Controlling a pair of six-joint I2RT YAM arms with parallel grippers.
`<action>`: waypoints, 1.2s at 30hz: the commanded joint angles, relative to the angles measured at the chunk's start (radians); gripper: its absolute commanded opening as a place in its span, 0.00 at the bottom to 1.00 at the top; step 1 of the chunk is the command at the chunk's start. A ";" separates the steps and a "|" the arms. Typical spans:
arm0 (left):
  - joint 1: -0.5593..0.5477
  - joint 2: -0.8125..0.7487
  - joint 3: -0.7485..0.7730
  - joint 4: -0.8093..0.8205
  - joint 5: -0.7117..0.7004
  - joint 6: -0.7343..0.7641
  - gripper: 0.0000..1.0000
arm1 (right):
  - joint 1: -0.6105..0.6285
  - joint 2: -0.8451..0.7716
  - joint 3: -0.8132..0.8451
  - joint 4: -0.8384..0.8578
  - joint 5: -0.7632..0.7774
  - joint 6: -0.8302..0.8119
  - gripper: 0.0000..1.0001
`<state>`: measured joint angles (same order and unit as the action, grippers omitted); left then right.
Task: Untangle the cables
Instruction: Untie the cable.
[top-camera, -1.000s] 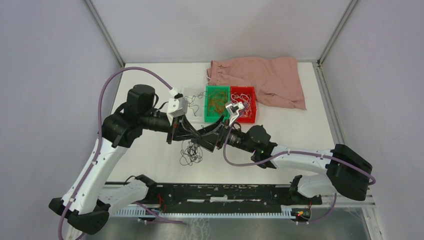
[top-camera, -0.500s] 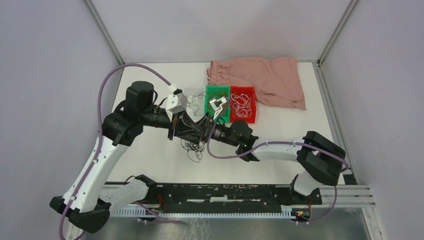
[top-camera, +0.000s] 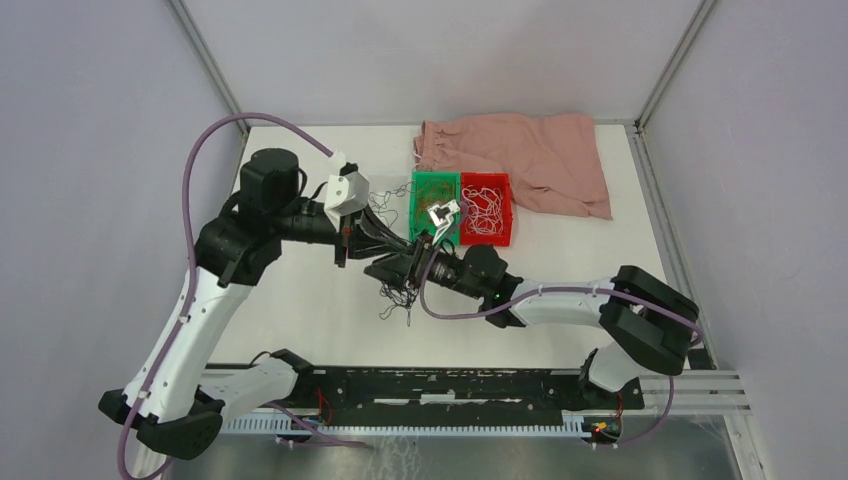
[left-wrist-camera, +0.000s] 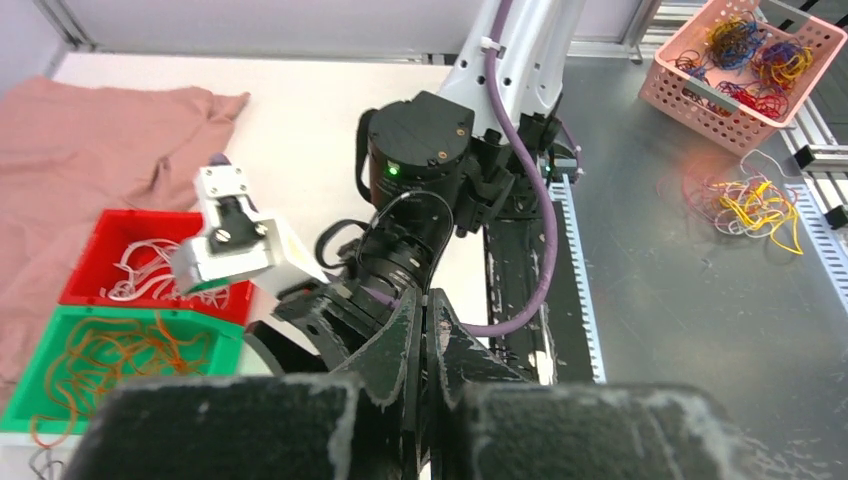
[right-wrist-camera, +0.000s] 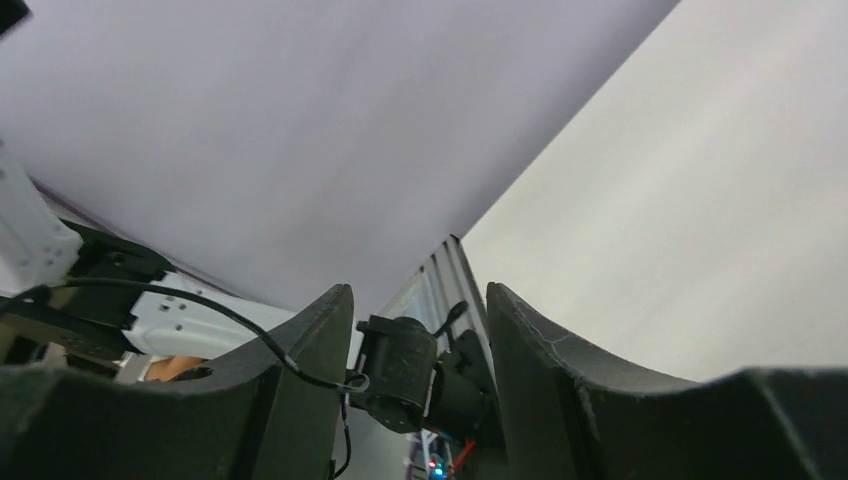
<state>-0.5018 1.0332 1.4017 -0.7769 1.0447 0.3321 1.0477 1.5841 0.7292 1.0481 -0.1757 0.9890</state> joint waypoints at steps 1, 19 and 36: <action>-0.003 0.029 0.121 0.064 0.001 -0.044 0.03 | 0.012 -0.109 -0.009 -0.182 0.044 -0.153 0.58; -0.003 0.132 0.610 -0.170 -0.107 0.080 0.03 | 0.012 -0.256 -0.075 -0.589 0.429 -0.326 0.46; -0.003 0.064 0.613 0.108 -0.544 0.241 0.03 | 0.012 -0.290 -0.077 -0.641 0.500 -0.354 0.53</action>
<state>-0.5018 1.1248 2.0575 -0.8570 0.6567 0.5140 1.0584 1.2819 0.6460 0.3828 0.3153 0.6407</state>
